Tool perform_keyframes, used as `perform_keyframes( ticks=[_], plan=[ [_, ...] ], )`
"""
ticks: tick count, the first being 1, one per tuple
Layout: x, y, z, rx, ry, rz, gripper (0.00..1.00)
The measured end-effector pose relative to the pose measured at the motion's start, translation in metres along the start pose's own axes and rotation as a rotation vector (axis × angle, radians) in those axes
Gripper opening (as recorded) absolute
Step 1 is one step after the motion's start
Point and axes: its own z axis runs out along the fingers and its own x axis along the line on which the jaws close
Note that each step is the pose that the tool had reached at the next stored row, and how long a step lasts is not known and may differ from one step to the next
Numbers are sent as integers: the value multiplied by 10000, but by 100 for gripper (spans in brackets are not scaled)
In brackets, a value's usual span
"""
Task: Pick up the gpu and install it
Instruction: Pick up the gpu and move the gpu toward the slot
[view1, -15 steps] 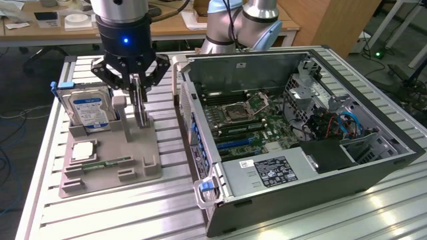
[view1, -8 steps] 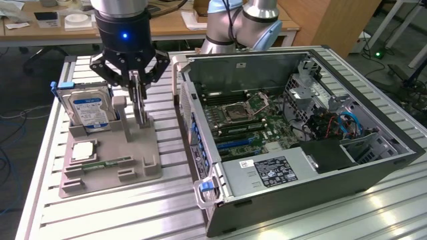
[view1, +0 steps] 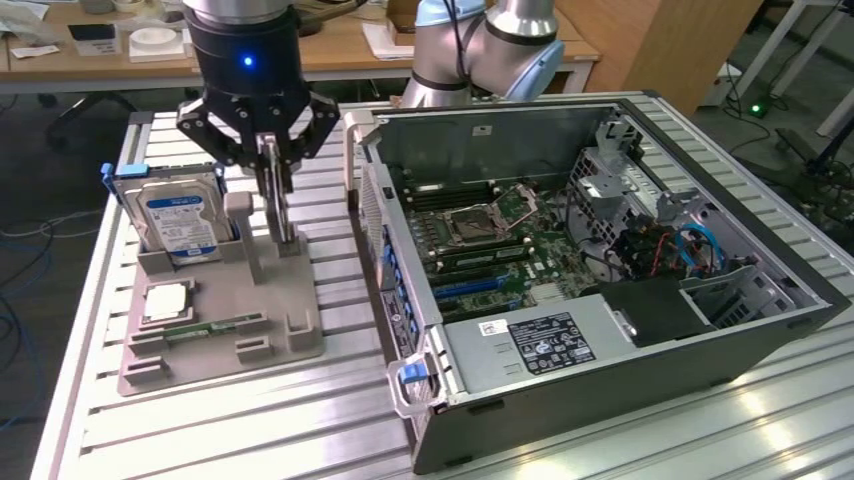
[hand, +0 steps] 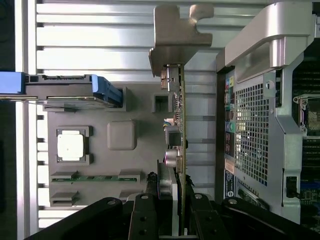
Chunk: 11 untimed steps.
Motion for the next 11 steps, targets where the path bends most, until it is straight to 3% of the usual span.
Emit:
perform_keyframes(
  ticks=[11],
  plan=[
    [-1,6,-101,0,0,0,28]
  ],
)
